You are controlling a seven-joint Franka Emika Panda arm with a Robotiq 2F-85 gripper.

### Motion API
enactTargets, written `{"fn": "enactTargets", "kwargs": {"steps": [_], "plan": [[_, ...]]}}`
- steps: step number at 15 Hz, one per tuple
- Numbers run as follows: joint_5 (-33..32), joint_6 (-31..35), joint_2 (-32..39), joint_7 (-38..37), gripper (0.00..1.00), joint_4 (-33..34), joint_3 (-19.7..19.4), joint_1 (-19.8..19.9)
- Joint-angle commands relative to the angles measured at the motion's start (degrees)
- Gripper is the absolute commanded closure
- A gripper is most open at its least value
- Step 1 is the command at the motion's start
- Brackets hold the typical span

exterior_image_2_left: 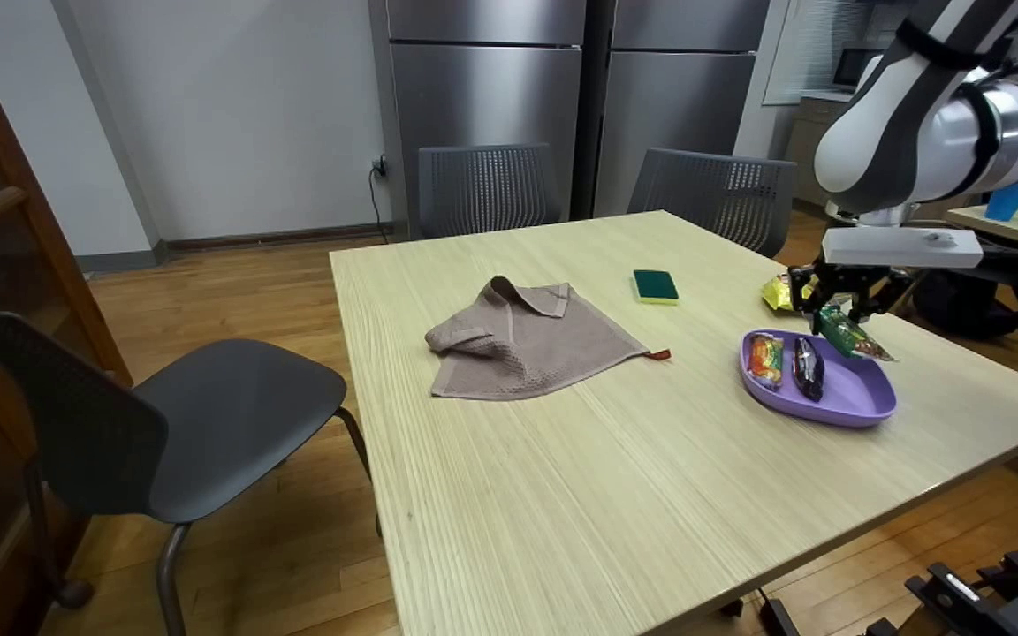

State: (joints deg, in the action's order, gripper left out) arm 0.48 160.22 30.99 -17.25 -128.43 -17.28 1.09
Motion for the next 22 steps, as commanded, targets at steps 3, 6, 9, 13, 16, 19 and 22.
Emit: {"fn": "enactTargets", "kwargs": {"steps": [3, 6, 9, 13, 16, 19, 22], "plan": [[0.3, 1.1, -2.9, -3.4, 0.83, -4.8, -1.0, -1.0], [0.6, 1.9, -2.7, -4.9, 0.83, -5.8, -1.1, -1.4], [1.0, 2.6, -2.0, -6.6, 0.83, -6.1, -1.4, -1.8], [1.0, 2.5, -1.0, -8.9, 0.83, -5.7, -2.0, -2.9], [1.1, 1.9, -0.4, -10.1, 0.83, -5.1, -2.2, -3.5], [0.9, 1.8, 0.2, -11.2, 0.83, -4.9, -3.1, -4.3], [1.0, 1.8, 0.4, -11.5, 0.83, -4.9, -3.5, -4.6]]}}
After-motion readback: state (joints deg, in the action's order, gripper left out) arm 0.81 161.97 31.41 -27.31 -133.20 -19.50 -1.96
